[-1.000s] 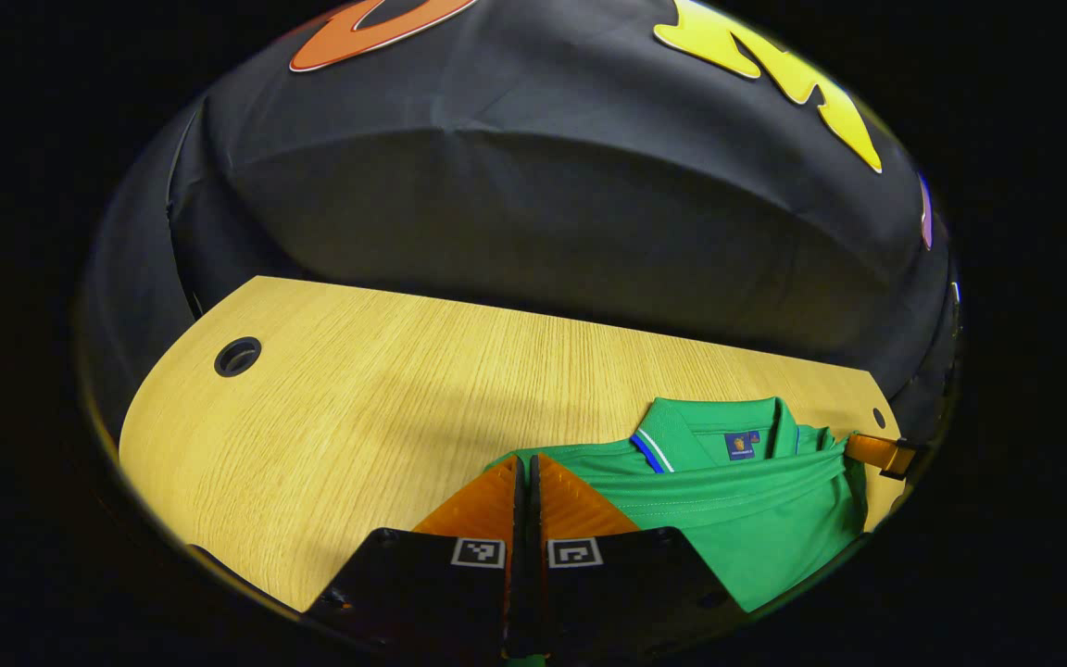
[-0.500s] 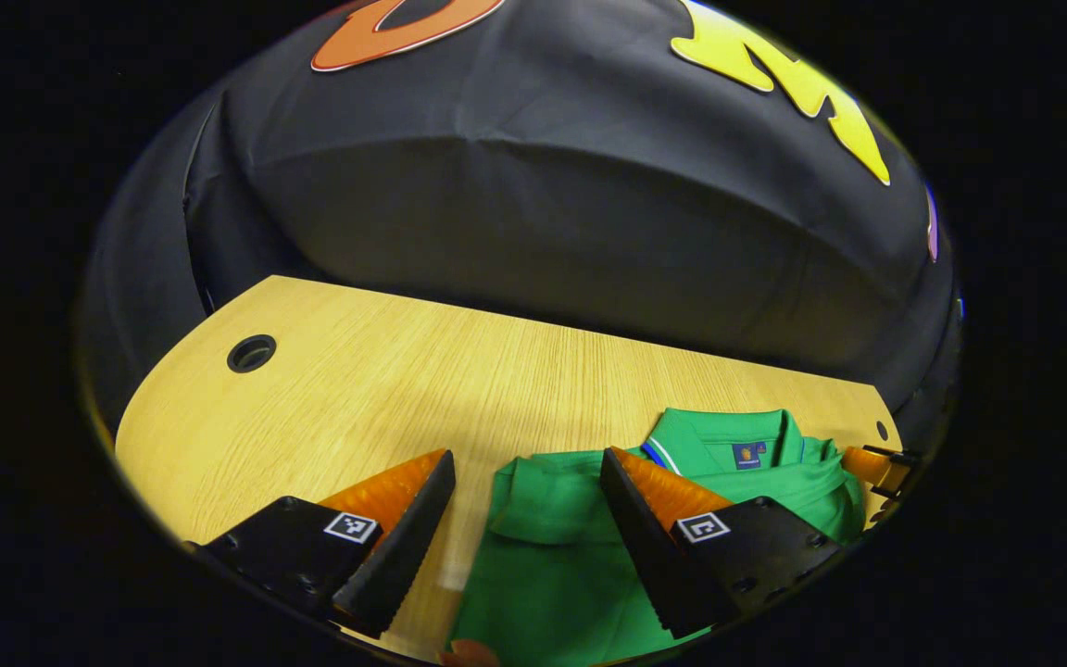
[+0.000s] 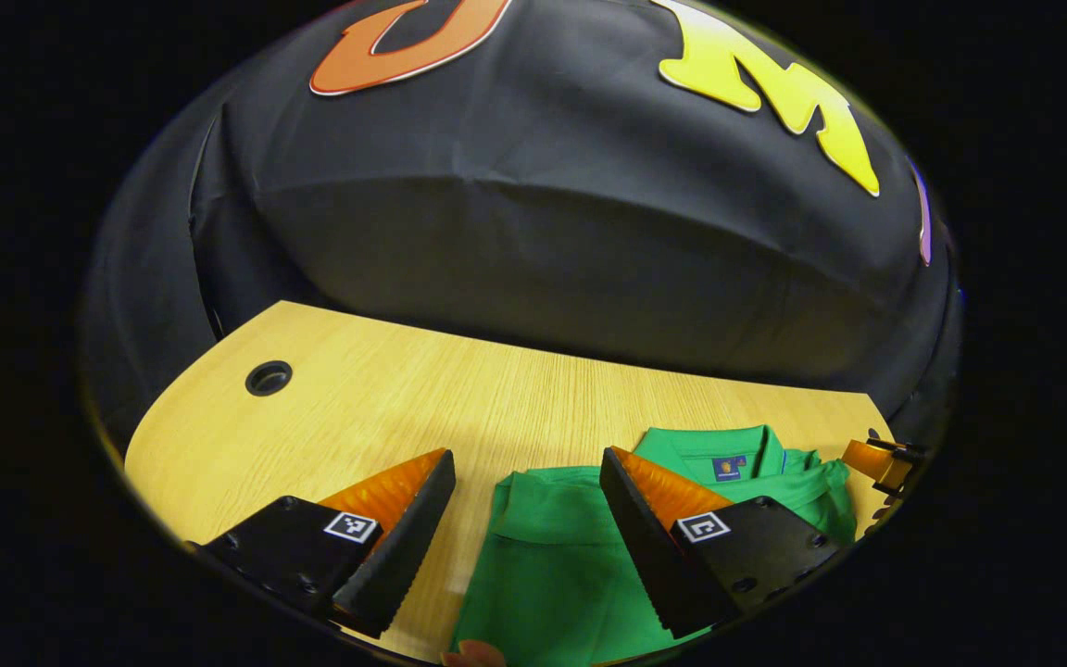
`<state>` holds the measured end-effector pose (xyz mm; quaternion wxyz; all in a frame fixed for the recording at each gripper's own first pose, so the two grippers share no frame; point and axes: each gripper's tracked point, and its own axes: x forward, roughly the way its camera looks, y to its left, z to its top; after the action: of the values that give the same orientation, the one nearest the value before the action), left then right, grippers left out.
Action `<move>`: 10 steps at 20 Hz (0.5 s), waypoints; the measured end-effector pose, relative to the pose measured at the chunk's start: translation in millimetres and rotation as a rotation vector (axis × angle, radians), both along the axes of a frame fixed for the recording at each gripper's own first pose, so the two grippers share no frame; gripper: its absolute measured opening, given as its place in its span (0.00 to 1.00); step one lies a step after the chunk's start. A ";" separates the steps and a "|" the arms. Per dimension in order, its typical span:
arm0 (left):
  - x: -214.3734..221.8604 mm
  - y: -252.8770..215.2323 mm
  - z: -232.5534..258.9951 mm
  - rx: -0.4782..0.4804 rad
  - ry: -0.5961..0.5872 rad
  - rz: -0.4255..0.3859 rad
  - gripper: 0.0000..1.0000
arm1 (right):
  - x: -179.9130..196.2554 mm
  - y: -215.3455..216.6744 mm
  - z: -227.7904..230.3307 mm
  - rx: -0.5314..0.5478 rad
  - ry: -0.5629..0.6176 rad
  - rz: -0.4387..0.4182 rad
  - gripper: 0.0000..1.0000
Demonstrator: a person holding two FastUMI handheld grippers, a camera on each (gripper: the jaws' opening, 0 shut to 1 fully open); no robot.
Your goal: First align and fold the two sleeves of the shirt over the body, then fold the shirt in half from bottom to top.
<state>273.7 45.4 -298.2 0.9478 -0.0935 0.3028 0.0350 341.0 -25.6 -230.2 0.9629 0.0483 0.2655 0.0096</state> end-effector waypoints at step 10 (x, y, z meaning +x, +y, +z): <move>-66.2 0.2 69.4 0.028 -0.127 -0.002 1.00 | -66.4 18.7 66.1 -0.049 -0.128 0.065 0.88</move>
<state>207.5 45.6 -228.7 0.9663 -0.0817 0.2418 0.0321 274.5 -6.9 -164.1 0.9779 0.0156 0.2052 0.0372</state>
